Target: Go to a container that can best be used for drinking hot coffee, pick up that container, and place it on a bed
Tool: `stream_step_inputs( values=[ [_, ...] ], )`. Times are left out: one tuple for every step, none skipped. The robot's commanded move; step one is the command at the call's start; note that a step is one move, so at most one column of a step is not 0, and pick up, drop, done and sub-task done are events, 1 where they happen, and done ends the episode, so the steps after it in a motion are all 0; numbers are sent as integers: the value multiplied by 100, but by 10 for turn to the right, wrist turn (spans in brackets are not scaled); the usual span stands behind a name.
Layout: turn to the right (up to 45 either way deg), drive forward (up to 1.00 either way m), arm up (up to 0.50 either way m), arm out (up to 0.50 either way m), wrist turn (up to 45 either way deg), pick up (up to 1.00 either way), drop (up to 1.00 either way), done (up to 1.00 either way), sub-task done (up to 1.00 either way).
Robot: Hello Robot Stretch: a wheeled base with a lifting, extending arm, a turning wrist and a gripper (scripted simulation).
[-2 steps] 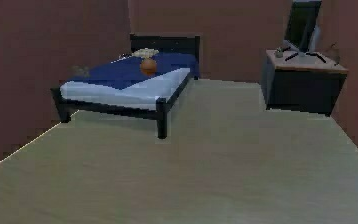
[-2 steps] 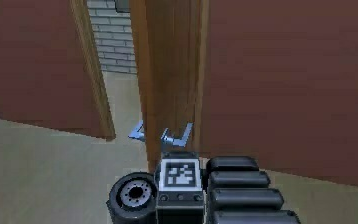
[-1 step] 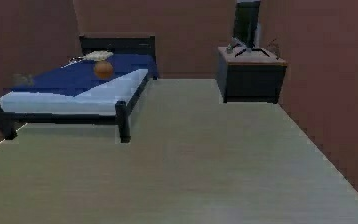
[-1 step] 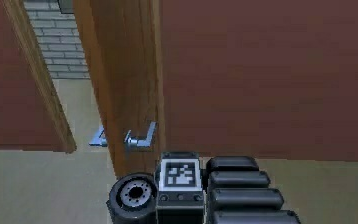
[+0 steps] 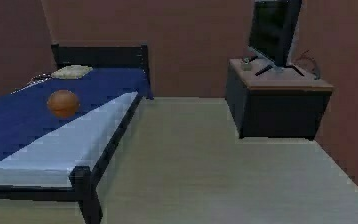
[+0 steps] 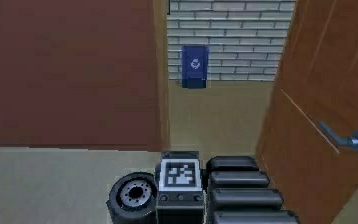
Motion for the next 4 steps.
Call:
stream_step_inputs(
  values=[
    [0, 100, 0, 0, 0, 0, 0, 0, 0],
    [30, 0, 0, 0, 0, 0, 0, 0, 0],
    [0, 100, 0, 0, 0, 0, 0, 0, 0],
    [30, 0, 0, 0, 0, 0, 0, 0, 0]
  ],
)
